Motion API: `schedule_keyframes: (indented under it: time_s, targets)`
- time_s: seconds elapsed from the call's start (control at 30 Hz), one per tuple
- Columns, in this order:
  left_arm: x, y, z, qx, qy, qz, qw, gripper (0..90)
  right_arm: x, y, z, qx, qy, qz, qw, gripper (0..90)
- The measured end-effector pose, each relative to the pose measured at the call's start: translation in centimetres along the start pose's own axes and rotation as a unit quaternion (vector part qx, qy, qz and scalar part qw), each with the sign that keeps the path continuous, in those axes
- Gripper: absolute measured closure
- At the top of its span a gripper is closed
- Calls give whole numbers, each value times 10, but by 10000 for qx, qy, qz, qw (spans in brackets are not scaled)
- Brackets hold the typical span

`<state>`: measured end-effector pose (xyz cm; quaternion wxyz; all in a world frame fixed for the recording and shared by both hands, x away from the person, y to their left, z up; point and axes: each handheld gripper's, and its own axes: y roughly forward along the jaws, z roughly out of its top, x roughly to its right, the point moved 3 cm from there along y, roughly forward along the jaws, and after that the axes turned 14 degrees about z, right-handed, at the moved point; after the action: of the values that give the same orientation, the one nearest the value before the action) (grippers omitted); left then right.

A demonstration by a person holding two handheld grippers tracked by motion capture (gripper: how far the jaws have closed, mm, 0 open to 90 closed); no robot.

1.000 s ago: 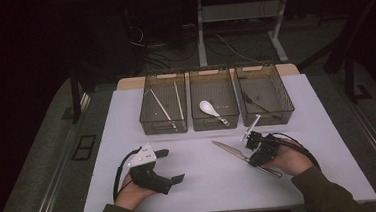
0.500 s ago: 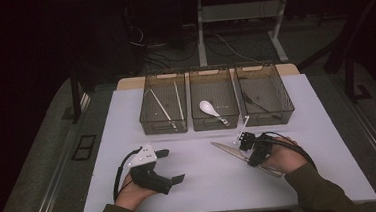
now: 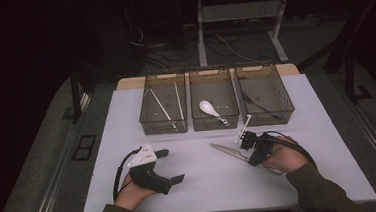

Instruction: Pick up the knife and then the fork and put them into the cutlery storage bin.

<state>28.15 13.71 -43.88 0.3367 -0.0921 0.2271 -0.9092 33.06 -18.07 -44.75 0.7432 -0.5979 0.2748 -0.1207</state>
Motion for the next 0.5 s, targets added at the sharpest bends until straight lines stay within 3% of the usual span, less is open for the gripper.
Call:
schedule_keyframes:
  time_s: [0.5]
  targets:
    - [0,0,0,9,-17,8,10000,0,10,-22,-15,553,99,179,9983,800]
